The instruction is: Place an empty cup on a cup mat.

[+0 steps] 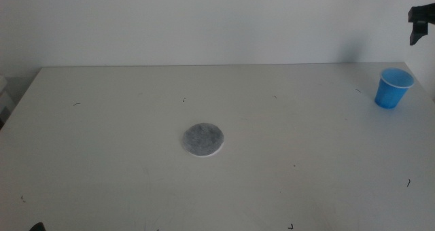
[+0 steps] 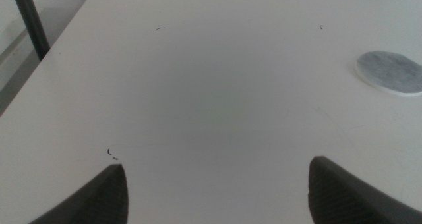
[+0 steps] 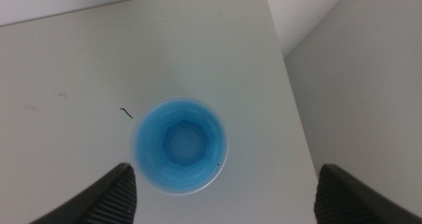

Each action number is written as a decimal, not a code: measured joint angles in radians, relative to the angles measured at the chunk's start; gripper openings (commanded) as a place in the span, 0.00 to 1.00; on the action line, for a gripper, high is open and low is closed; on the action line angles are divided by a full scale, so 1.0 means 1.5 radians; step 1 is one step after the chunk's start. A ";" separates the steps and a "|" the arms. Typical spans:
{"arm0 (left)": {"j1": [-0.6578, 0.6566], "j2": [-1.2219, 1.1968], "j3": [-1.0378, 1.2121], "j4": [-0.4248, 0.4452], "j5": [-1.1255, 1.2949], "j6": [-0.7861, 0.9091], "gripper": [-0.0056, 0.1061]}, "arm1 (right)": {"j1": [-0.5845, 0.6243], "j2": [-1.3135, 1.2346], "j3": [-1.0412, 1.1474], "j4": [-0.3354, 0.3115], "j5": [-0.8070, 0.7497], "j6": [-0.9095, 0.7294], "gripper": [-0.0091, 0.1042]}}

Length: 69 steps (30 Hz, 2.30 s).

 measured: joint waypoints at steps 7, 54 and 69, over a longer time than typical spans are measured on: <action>0.000 0.000 0.000 0.000 0.000 0.000 0.99 | -0.004 0.079 -0.015 0.000 -0.003 0.001 0.69; 0.000 0.000 0.000 0.000 0.000 0.000 0.99 | 0.022 -0.058 0.085 0.075 -0.030 -0.030 0.07; 0.000 0.000 0.000 0.000 0.000 0.000 0.99 | 0.198 -0.147 0.104 0.106 -0.030 -0.007 0.07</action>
